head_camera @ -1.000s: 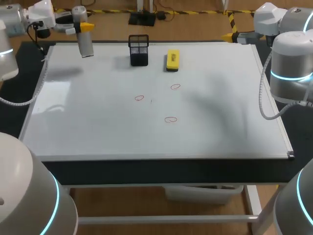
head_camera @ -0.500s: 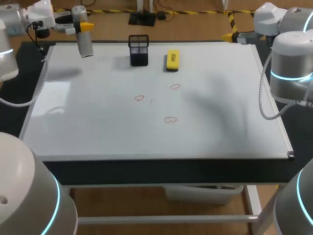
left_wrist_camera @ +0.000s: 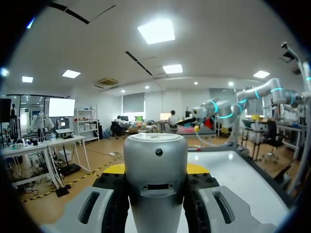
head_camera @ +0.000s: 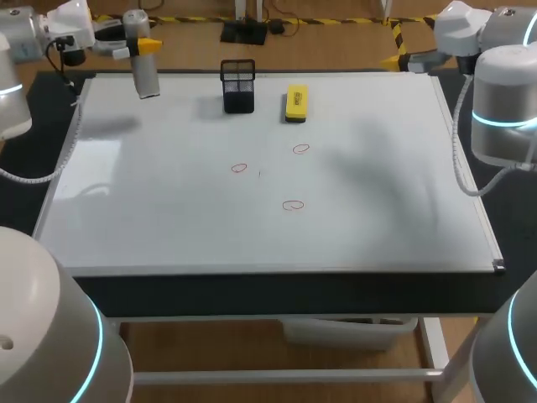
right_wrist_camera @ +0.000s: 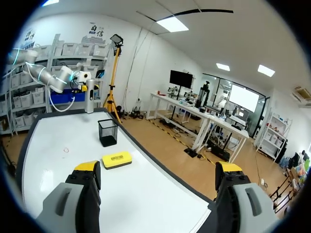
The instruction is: Pick up the inspection probe, press it on each red-marked spot on the whiteboard one by one, put down the probe, pick up the eraser, and wipe off all the red marks.
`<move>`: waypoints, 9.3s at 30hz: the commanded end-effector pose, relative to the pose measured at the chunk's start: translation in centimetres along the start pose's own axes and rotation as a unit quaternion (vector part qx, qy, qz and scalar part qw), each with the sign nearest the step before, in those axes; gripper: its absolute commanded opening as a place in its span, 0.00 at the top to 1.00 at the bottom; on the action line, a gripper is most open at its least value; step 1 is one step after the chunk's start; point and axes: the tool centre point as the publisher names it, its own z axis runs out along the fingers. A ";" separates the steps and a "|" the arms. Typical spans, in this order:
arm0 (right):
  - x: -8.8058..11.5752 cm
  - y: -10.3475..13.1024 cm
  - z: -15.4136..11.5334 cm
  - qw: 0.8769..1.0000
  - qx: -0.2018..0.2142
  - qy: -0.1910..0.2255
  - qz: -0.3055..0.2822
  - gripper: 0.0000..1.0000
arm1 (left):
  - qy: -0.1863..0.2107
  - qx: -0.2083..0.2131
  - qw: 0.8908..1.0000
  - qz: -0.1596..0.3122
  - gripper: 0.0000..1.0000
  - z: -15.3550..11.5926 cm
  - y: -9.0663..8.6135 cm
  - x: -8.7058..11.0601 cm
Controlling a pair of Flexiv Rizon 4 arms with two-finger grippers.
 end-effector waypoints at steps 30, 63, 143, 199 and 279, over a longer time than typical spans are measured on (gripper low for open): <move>-3.6 -1.0 6.6 0.943 0.133 0.273 -0.136 0.00 | -0.002 -0.001 1.000 0.001 1.00 0.0 -0.2 0.2; -1.4 -2.7 12.0 0.815 0.225 0.490 -0.210 0.00 | -0.002 -0.001 1.000 0.001 1.00 0.0 -0.2 0.2; 6.0 -5.9 20.4 0.490 0.207 0.658 -0.533 0.00 | -0.002 -0.001 1.000 0.001 1.00 0.0 -0.2 0.2; 11.2 -8.8 23.5 0.432 0.183 0.700 -0.539 0.00 | -0.002 -0.001 1.000 0.001 1.00 0.0 -0.2 0.2; 13.5 -10.9 23.5 0.477 0.111 0.668 -0.560 0.00 | -0.002 -0.001 1.000 0.001 1.00 0.0 -0.2 0.2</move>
